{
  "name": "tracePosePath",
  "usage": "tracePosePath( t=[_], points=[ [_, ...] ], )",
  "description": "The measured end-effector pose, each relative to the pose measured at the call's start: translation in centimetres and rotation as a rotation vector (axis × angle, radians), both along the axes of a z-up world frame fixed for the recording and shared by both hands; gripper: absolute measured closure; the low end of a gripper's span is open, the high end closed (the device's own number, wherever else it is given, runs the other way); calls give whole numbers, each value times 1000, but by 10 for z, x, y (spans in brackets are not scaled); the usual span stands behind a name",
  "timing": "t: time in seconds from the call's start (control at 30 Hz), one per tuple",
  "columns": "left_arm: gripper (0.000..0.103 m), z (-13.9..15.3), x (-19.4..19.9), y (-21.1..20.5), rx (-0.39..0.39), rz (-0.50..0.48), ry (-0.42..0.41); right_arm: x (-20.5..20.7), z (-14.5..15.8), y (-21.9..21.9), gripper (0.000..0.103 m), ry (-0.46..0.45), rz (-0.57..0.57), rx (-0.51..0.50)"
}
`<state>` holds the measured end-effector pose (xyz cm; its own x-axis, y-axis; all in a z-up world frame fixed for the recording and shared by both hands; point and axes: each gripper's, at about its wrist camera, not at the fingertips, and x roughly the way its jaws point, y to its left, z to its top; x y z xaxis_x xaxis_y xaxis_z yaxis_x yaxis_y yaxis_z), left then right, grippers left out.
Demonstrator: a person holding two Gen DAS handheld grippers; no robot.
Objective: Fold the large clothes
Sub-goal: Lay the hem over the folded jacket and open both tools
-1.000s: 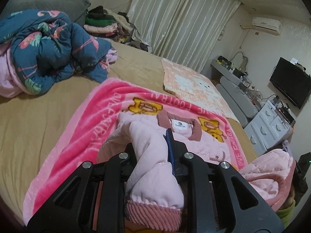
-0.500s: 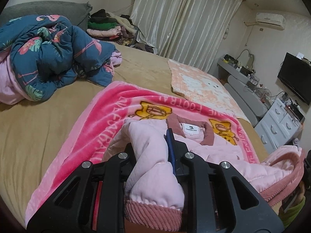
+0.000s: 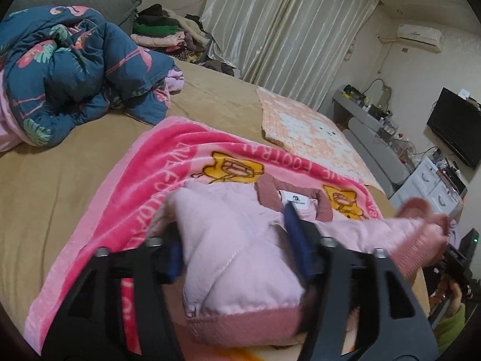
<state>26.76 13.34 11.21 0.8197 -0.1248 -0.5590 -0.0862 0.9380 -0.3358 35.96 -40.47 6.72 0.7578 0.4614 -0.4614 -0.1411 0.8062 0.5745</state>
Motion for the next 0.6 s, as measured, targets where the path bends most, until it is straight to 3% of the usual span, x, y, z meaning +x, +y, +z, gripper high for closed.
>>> tracePosePath(
  t=[0.2, 0.37, 0.43, 0.6],
  points=[
    [32, -1, 3, -3, -5, -27, -34, 28, -17, 7, 81, 57, -10, -21],
    [25, 2, 1, 10, -59, -28, -83, 47, -28, 13, 80, 98, -10, -40],
    [17, 6, -2, 16, -31, 9, -114, 53, -34, 16, 79, 114, -12, -48],
    [16, -4, 6, 27, 49, 65, -93, 64, -44, 17, 73, 144, -15, -28]
  ],
)
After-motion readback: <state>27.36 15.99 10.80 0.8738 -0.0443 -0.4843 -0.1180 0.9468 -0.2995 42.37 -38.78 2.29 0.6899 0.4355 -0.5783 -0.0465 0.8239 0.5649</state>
